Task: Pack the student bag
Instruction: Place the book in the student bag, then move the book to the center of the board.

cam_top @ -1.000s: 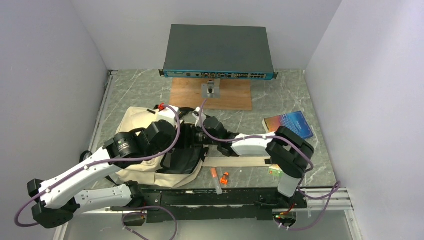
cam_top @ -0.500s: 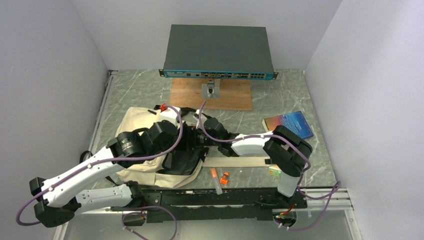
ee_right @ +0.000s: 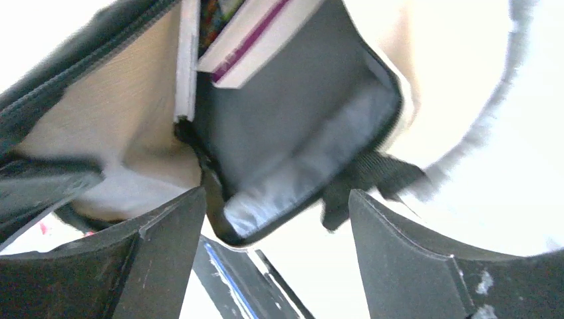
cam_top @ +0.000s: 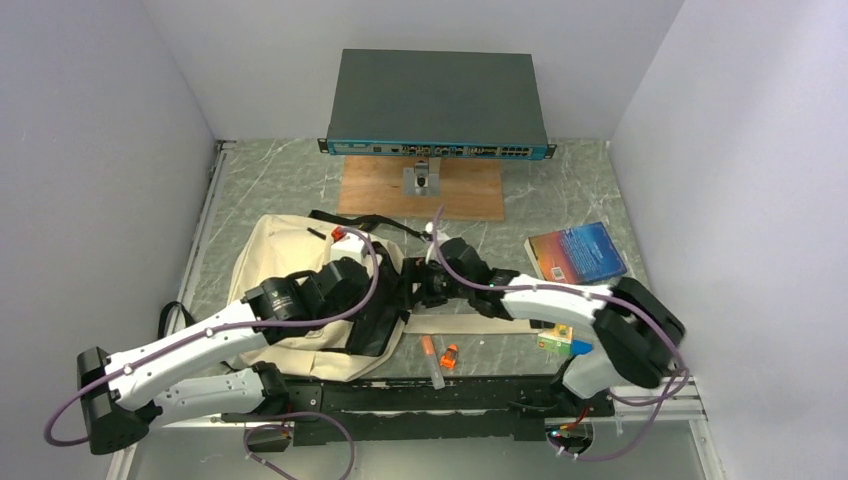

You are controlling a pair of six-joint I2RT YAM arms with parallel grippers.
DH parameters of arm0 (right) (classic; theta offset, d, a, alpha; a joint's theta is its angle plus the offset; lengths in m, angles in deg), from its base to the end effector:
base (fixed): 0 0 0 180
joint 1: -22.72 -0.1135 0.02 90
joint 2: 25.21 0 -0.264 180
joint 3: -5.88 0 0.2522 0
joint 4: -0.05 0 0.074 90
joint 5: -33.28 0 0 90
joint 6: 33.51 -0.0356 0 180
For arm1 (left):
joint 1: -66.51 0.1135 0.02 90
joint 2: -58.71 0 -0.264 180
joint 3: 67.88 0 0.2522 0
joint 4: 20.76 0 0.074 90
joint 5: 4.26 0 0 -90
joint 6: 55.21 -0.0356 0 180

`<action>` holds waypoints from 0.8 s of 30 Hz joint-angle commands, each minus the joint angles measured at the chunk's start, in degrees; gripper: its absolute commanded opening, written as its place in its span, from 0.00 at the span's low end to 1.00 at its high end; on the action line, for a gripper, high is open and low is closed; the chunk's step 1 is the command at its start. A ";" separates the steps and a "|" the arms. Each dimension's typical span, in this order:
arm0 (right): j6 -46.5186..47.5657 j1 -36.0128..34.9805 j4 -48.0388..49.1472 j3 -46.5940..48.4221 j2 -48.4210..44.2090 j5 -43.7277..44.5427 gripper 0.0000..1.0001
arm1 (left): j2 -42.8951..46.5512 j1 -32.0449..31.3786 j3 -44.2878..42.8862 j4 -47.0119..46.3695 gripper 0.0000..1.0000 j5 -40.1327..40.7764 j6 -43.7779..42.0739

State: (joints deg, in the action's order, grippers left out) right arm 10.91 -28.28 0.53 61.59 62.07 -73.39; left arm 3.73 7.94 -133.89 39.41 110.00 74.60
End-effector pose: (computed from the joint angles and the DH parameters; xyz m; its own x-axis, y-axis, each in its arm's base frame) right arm 0.1903 0.2512 0.1893 -0.8696 0.0134 -0.4936 -0.3972 0.5750 0.7153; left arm 0.1093 -0.1508 0.2974 -0.7113 0.0445 -0.7015 0.2374 0.9546 -0.1801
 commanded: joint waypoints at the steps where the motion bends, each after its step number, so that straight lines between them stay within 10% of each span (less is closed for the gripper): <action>1: 9.64 0.85 -22.22 -0.87 -13.18 13.49 0.84 | -0.18 -0.23 4.02 -6.93 0.00 -2.55 4.92; 7: 15.60 8.16 -36.17 -1.32 -23.74 26.73 0.94 | -1.19 -0.23 7.03 -10.34 0.01 -3.82 4.84; 24: 5.54 56.00 -29.21 -1.45 -24.21 30.17 0.99 | -2.25 -0.23 7.79 -18.37 0.53 -12.74 -1.97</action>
State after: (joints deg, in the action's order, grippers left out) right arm 18.89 21.77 -34.22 55.84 33.33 -46.37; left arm 0.76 7.92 -124.80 24.66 100.88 75.67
